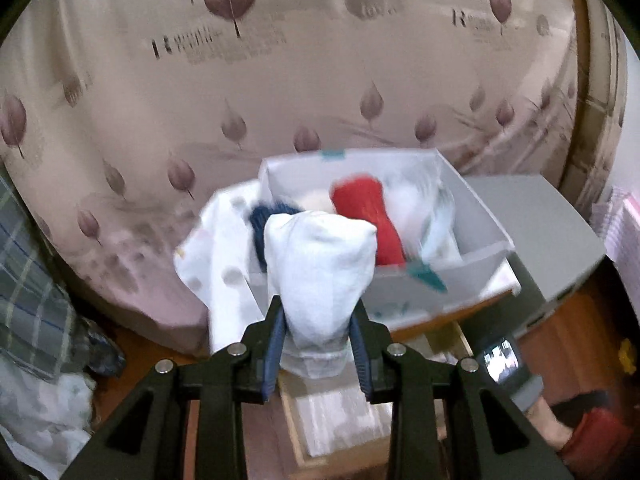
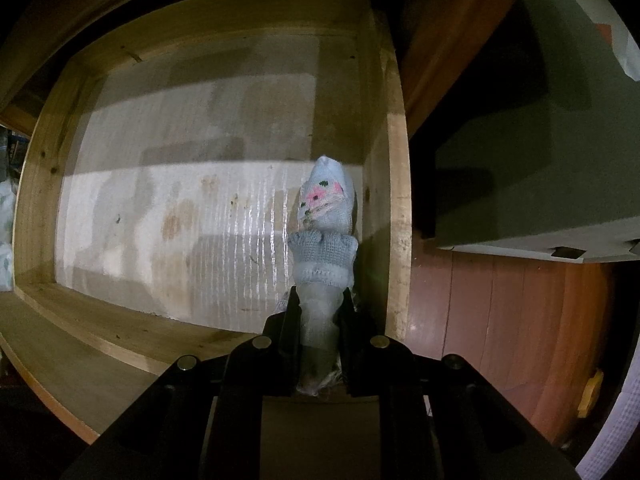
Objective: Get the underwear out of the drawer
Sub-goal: 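Lift the white cloth out of the drawer into the white box with the left gripper, then open the left gripper to drop the white cloth into the box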
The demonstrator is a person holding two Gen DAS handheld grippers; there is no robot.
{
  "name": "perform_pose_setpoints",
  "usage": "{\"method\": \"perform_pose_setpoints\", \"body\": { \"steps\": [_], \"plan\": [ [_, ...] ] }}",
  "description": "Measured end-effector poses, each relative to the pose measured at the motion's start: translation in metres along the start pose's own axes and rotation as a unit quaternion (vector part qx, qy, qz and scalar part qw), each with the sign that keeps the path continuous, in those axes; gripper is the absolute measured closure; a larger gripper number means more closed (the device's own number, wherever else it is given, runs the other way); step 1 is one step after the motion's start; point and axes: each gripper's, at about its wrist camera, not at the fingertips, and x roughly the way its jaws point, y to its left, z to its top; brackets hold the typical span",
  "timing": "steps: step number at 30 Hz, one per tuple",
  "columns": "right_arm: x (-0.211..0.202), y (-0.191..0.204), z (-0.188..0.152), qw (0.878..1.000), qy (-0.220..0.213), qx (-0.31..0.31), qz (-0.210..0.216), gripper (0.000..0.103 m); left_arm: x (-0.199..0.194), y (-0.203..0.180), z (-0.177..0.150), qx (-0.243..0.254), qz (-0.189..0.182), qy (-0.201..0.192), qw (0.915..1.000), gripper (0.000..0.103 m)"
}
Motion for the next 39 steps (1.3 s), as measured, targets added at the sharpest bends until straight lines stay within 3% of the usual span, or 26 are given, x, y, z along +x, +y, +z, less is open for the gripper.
{"method": "perform_pose_setpoints", "body": {
  "steps": [6, 12, 27, 33, 39],
  "plan": [
    [0.001, 0.000, 0.000, 1.000, 0.001, 0.000, 0.000, 0.088, 0.009, 0.004, 0.050, 0.006, 0.011, -0.009, 0.9999, 0.072],
    [0.002, -0.001, 0.000, 1.000, 0.003, -0.002, 0.000, 0.088, 0.058, 0.002, 0.068, -0.004, 0.001, 0.027, 0.9996, 0.072],
    [0.005, 0.001, 0.000, 1.000, 0.006, -0.004, -0.003, 0.088, 0.136, -0.014, 0.045, -0.007, 0.002, 0.093, 0.9956, 0.072],
    [0.004, 0.001, 0.001, 1.000, 0.006, -0.005, -0.003, 0.088, 0.139, -0.021, 0.045, 0.008, 0.017, 0.091, 0.9957, 0.066],
    [0.004, 0.001, 0.001, 1.000, 0.006, -0.005, -0.003, 0.088, 0.127, -0.015, 0.046, -0.013, 0.010, 0.080, 0.9967, 0.056]
  ]
}}
